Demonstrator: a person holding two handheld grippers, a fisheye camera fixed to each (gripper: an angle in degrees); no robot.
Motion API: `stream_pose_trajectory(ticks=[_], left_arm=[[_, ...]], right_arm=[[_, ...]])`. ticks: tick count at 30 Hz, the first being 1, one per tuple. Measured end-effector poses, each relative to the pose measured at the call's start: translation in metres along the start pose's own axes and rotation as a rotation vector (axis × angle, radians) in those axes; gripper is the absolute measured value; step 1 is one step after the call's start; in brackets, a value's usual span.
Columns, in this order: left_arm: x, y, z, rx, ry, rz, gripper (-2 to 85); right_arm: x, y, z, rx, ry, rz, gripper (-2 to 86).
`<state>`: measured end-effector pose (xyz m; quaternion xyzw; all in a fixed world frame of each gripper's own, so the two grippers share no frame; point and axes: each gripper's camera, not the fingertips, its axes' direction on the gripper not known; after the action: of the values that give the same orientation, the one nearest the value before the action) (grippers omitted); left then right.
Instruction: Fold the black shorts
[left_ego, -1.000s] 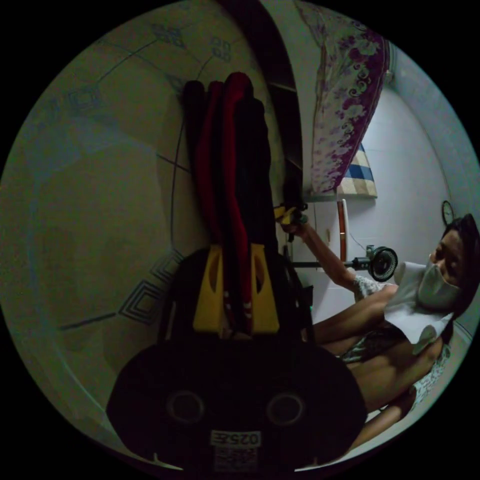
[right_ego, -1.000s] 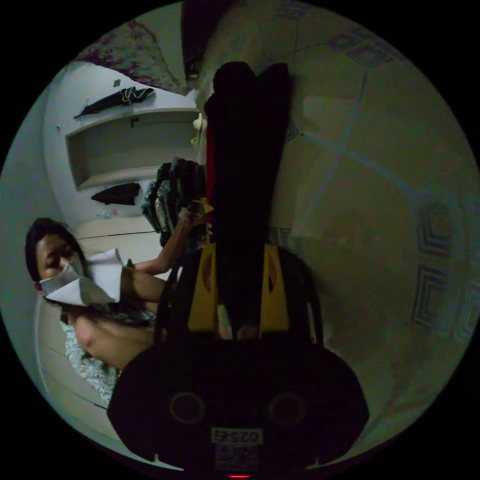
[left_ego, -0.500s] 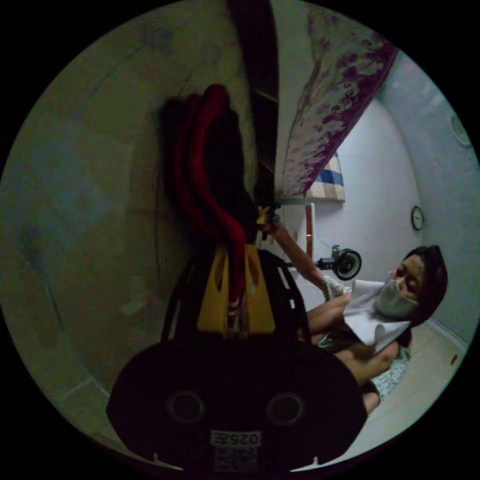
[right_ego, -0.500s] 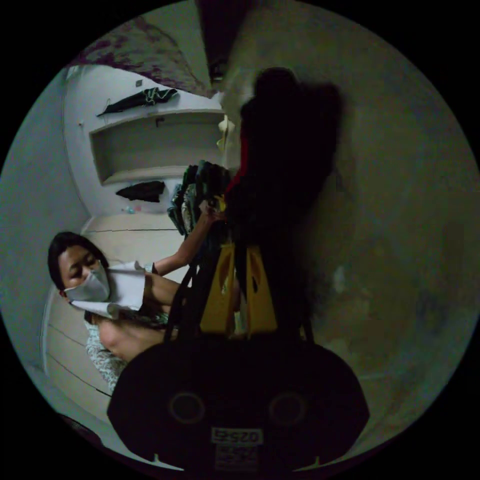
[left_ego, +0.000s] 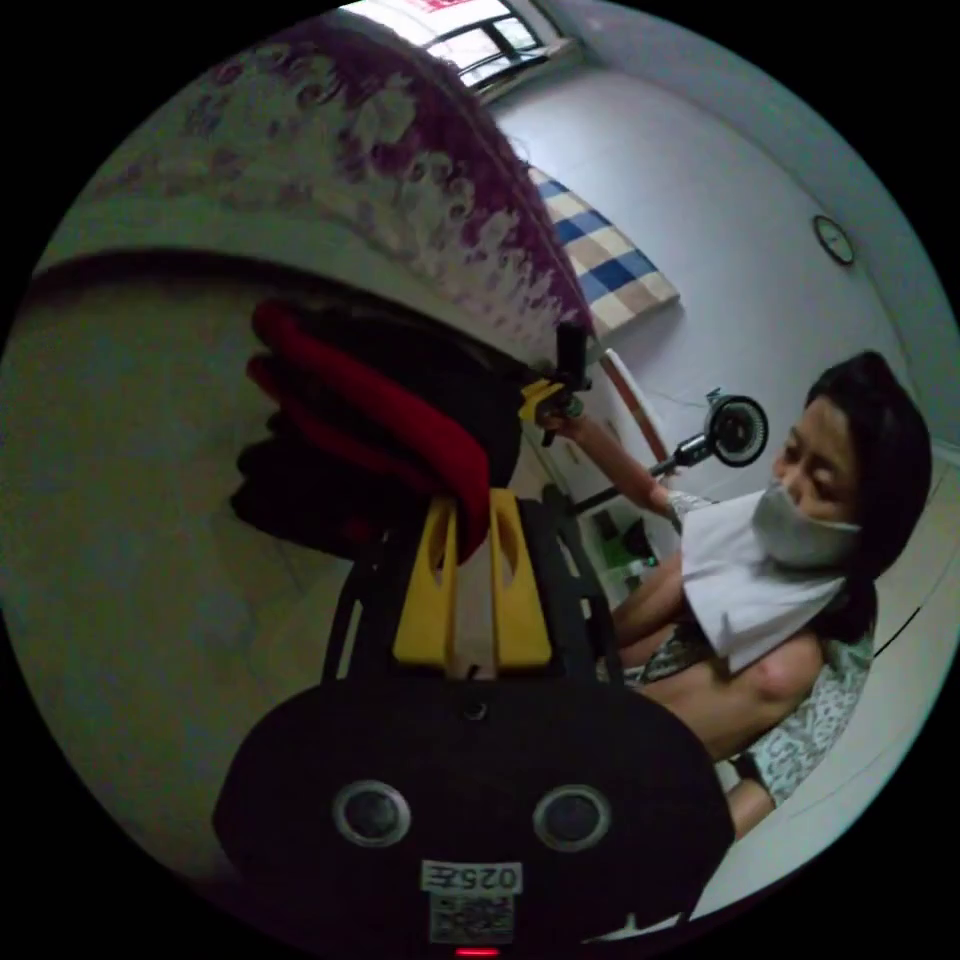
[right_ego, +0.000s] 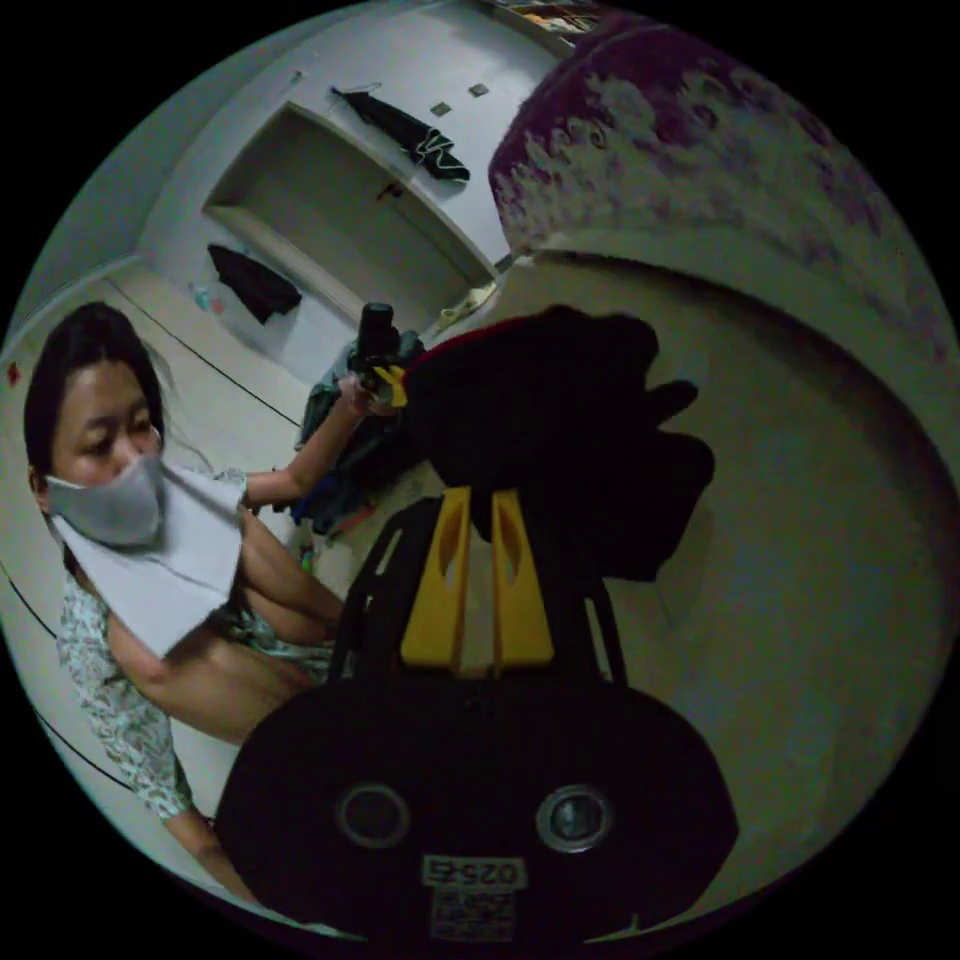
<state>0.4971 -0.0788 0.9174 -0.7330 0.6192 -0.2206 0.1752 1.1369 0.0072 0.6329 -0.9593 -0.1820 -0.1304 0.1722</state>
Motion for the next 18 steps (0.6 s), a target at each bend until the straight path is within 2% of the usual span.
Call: stream_pose_trajectory(ticks=[4, 6, 7, 9, 18], left_arm=[[-0.051, 0.081, 0.092, -0.078, 0.005, -0.154, 0.6], [-0.074, 0.135, 0.16, -0.209, 0.036, -0.252, 0.5], [-0.075, 0.147, 0.173, -0.217, 0.062, -0.253, 0.5], [-0.066, 0.182, 0.196, -0.115, 0.172, -0.264, 0.5], [-0.018, 0.227, 0.254, 0.026, 0.186, -0.305, 2.1]], right_arm=[[0.016, 0.09, 0.074, -0.104, 0.003, 0.17, -0.1], [0.02, 0.151, 0.116, -0.134, -0.033, 0.288, -0.4], [0.018, 0.164, 0.123, -0.123, -0.054, 0.314, -0.4], [0.0, 0.207, 0.133, 0.001, -0.09, 0.363, -0.4], [-0.078, 0.276, 0.17, 0.153, -0.186, 0.449, 2.9]])
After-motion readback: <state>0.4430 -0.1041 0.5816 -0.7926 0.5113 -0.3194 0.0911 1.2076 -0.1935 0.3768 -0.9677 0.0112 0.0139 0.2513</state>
